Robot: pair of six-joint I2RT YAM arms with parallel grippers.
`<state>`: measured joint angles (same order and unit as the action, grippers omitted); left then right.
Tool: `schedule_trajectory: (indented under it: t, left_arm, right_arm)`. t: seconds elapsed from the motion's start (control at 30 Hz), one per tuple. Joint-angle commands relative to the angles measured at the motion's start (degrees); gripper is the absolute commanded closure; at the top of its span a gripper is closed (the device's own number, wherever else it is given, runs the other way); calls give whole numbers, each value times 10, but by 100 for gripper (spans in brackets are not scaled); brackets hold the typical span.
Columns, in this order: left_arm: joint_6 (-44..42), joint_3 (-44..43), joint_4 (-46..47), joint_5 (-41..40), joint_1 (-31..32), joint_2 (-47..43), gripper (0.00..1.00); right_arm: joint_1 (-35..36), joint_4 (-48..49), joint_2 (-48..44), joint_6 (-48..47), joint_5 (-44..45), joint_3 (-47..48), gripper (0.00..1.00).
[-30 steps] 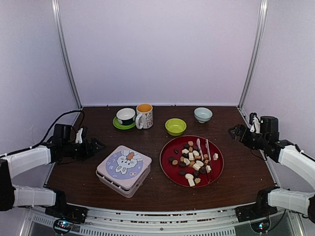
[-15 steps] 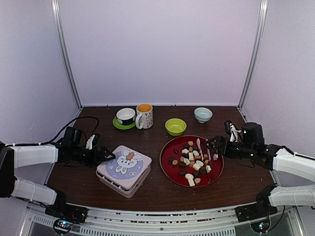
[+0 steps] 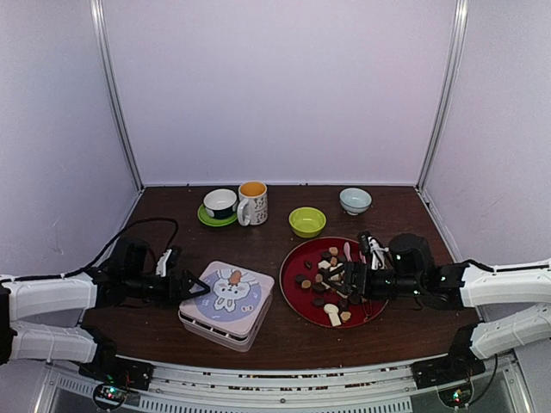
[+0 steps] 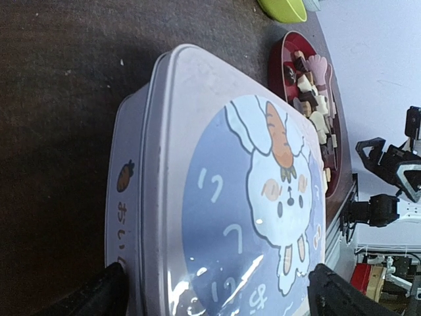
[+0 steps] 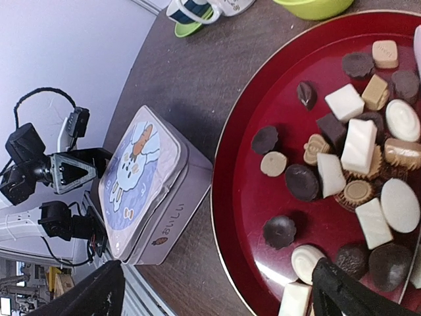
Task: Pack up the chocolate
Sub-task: Move the box lid to the packing box.
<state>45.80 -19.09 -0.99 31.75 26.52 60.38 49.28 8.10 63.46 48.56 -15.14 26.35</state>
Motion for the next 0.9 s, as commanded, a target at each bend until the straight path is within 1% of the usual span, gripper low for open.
schedule_trajectory:
  t: [0.0, 0.1, 0.2, 0.27, 0.33, 0.43, 0.5, 0.7, 0.77, 0.87]
  left_arm:
    - [65, 16, 40, -16, 33, -17, 2]
    - [96, 25, 76, -21, 62, -4, 2]
    - [126, 17, 105, -57, 116, 13, 2]
    - [136, 1, 95, -89, 151, 22, 2]
    - [140, -9, 85, -109, 170, 23, 2]
    - [144, -14, 62, -129, 172, 10, 2]
    - [142, -17, 48, -138, 172, 0, 4]
    - [143, -34, 27, -131, 172, -3, 7]
    - [145, -33, 25, -135, 172, -3, 10]
    - [147, -31, 30, -136, 172, -4, 15]
  right_arm:
    - [42, 38, 34, 34, 38, 21, 0]
    - [63, 58, 68, 49, 38, 33, 0]
    - [81, 62, 103, 55, 36, 53, 0]
    - [89, 62, 121, 58, 34, 65, 0]
    - [94, 63, 134, 63, 32, 72, 0]
    - [101, 71, 147, 73, 25, 77, 0]
    - [108, 83, 157, 81, 15, 81, 3]
    - [139, 103, 217, 100, -14, 124, 9]
    - [147, 111, 239, 105, -15, 135, 10]
    - [149, 139, 272, 119, -25, 145, 19]
